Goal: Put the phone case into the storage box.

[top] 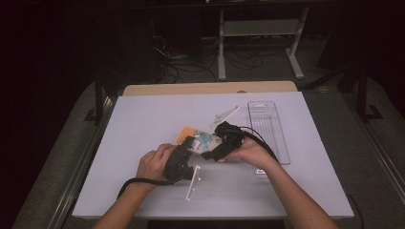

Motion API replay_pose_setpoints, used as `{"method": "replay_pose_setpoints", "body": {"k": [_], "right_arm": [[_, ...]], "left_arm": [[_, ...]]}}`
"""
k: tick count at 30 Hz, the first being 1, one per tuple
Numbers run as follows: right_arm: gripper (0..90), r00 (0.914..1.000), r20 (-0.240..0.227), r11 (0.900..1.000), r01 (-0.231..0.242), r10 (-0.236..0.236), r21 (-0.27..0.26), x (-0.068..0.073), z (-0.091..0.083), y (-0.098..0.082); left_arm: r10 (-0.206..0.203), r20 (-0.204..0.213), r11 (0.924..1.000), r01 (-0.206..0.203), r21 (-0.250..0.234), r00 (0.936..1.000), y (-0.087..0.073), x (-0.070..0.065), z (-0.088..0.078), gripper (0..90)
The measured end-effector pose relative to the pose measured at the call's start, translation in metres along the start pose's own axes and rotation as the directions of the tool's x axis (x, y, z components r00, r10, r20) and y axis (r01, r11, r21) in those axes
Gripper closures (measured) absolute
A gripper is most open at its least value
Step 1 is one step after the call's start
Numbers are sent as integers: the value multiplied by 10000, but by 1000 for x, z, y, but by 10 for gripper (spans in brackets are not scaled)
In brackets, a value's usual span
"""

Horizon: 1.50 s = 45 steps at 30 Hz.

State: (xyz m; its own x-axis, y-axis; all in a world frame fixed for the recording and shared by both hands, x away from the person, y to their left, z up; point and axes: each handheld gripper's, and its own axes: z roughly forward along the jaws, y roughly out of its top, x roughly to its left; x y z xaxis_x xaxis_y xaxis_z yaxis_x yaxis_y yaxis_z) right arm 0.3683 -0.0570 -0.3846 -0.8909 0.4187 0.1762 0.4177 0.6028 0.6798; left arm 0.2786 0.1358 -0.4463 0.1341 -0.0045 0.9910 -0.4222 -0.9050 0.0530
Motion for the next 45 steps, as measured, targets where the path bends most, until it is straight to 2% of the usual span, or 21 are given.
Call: {"method": "replay_pose_setpoints", "body": {"k": [18,19,23,28,29,34,39,41,45], "right_arm": [[106,9999,-140,10000,-90,90,12,-1,0,0],[106,9999,-123,10000,17,-17,31,-1,0,0],[104,9998,-140,9999,-113,114,50,0,0,0],[100,9997,-201,9999,-102,103,70,0,1,0],[99,9999,-164,10000,47,-46,76,-1,1,-1],[93,9996,-288,10000,-7,7,1,2,0,0],[75,9991,-275,9995,304,-308,-120,1,-1,-1],[71,9993,-140,9993,349,-351,-136,3,-1,-1],[36,9994,-199,9992,262,-268,-295,3,-3,-1]], "left_arm": [[177,494,9998,-177,-2,9986,1,1,-1,736],[212,499,9998,-213,15,9985,2,1,-1,737],[161,593,9999,-163,20,9981,2,2,-2,750],[309,587,9995,-314,72,9978,2,3,-4,783],[332,593,9994,-338,81,9977,2,3,-4,786],[452,522,9989,-457,90,9976,3,4,-6,789],[387,501,9992,-391,81,9980,2,6,-7,792],[386,463,9992,-389,70,9982,1,5,-7,794],[342,420,9992,-350,188,9985,0,7,-7,794]]}}
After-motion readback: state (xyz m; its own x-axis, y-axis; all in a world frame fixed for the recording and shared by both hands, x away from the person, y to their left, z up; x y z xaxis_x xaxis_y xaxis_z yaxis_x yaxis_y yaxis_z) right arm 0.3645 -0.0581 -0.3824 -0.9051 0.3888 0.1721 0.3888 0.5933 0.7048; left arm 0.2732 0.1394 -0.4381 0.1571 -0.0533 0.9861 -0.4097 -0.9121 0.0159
